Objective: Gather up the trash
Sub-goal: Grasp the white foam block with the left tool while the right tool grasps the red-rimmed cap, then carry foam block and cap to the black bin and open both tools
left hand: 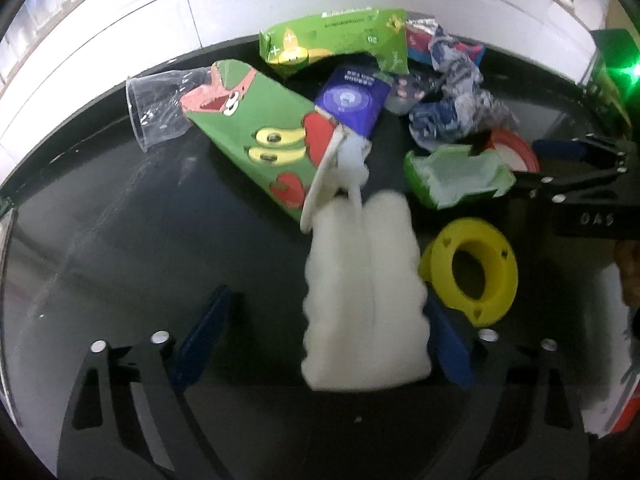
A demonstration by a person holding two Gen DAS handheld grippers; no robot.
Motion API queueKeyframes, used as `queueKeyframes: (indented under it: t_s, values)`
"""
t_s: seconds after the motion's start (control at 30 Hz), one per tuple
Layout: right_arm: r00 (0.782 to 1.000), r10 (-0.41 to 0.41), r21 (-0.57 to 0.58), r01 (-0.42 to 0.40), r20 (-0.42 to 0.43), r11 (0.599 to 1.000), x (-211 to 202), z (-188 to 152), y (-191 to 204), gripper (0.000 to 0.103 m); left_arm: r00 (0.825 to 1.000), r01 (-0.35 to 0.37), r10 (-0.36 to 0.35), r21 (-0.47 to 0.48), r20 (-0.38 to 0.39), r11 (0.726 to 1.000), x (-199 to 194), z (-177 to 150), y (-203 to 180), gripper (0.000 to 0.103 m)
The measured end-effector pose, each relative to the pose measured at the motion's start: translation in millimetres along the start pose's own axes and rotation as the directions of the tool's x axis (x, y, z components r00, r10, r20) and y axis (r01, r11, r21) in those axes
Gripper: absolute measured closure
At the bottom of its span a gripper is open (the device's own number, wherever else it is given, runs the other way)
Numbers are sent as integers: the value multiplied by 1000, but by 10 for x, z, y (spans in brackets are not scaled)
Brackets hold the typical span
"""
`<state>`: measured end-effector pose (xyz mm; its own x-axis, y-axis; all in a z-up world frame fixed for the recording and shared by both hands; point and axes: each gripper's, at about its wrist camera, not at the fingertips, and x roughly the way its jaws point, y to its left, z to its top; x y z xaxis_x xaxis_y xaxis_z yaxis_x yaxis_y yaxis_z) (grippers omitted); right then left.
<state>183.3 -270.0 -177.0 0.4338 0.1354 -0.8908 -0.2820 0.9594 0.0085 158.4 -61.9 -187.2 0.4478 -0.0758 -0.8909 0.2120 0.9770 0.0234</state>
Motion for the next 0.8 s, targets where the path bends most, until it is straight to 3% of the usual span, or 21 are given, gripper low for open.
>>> queueKeyframes:
  t_s: [0.1, 0.17, 0.33, 0.53, 0.8]
  values:
    - [1000, 18, -34, -17, 23, 999, -16, 69, 70, 54, 1000, 3, -3, 7, 15, 1000, -17, 44, -7, 38]
    - [1000, 17, -45, -17, 15, 999, -16, 83, 117, 54, 1000, 3, -3, 15, 17, 1000, -35, 79, -24, 60]
    - [1000, 13, -8, -13, 6, 1000, -130, -22, 156, 54, 999, 44, -44, 4, 2, 999, -113, 55, -24, 65]
    - [999, 7, 61, -9, 31, 998, -623, -268, 243, 54, 997, 55, -57, 57, 42, 997, -507, -120, -88, 66]
    - [998, 15, 104, -22, 65, 994, -1267, -663, 530, 54, 996, 73, -76, 67, 42, 995, -1035, -584, -51, 66]
